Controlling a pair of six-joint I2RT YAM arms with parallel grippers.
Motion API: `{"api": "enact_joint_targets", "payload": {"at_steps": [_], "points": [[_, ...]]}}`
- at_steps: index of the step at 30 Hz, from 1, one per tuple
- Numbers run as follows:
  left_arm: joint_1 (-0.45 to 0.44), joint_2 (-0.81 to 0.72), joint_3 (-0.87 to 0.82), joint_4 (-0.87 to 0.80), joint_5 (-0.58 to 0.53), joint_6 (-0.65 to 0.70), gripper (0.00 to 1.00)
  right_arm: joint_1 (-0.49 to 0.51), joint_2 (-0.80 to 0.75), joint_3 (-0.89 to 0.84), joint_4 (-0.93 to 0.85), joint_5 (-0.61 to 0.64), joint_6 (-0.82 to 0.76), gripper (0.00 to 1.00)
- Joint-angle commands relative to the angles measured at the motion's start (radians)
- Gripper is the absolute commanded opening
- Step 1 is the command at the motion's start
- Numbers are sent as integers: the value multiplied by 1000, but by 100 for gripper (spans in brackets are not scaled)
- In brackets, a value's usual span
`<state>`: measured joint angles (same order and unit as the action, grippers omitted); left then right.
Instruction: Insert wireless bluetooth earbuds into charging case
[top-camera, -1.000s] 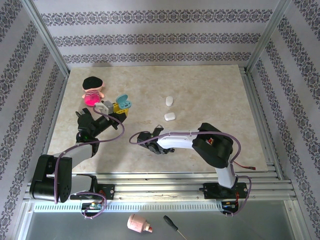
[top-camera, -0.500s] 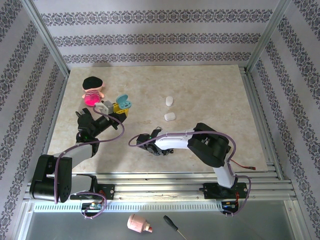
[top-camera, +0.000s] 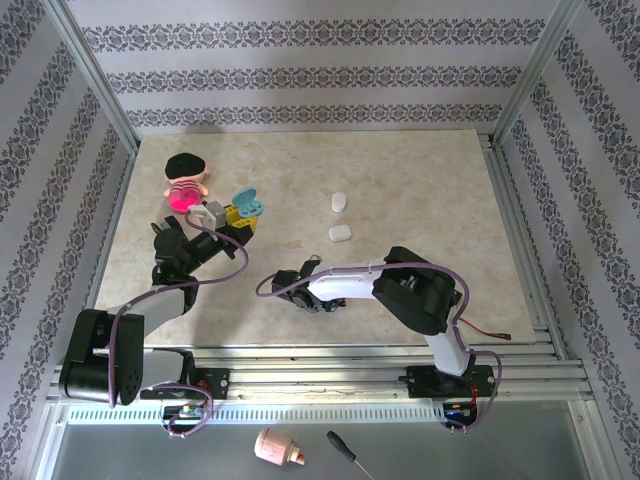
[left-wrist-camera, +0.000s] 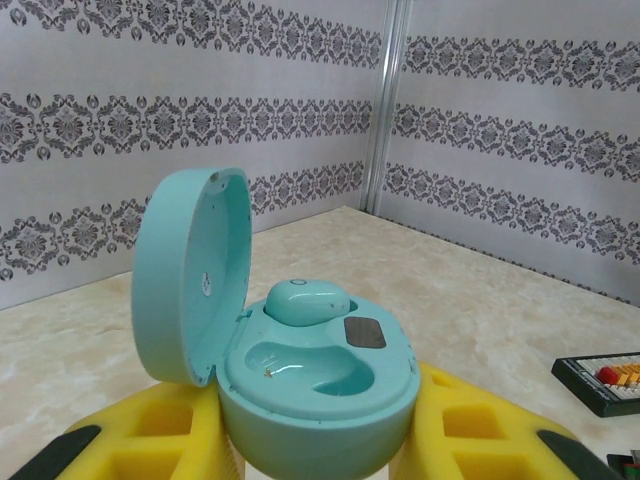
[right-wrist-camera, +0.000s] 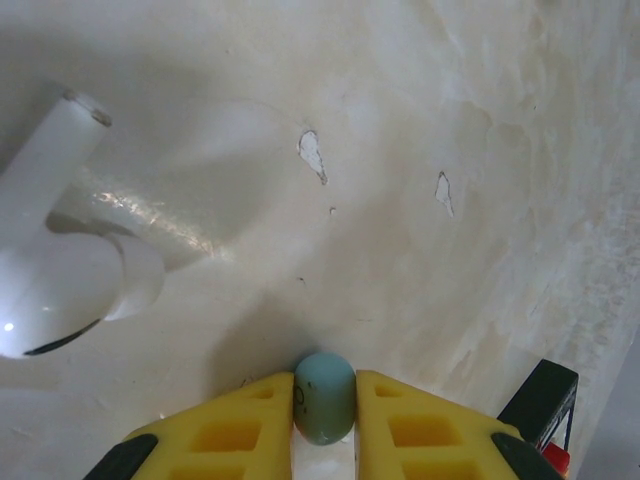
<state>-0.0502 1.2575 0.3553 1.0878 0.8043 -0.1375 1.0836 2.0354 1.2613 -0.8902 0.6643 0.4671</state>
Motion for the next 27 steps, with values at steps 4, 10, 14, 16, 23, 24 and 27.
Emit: {"api": "enact_joint_targets", "payload": {"at_steps": [4, 10, 14, 16, 23, 24, 27], "points": [[18, 6, -2, 68, 45, -29, 17, -40, -158, -32, 41, -81, 3, 18], [18, 9, 3, 68, 53, -29, 17, -156, -335, -123, 172, -315, 72, 18], [8, 17, 9, 76, 62, -58, 17, -251, -443, -198, 274, -505, 129, 17], [-3, 29, 1, 119, 60, -80, 17, -306, -487, -241, 326, -605, 161, 17], [-62, 52, 12, 104, 54, -67, 17, -522, -610, -436, 587, -991, 288, 17], [-75, 51, 16, 85, 46, -53, 17, -540, -621, -446, 602, -1017, 298, 17], [-132, 49, 37, 10, 23, 15, 18, -576, -656, -464, 617, -1063, 304, 17]]}}
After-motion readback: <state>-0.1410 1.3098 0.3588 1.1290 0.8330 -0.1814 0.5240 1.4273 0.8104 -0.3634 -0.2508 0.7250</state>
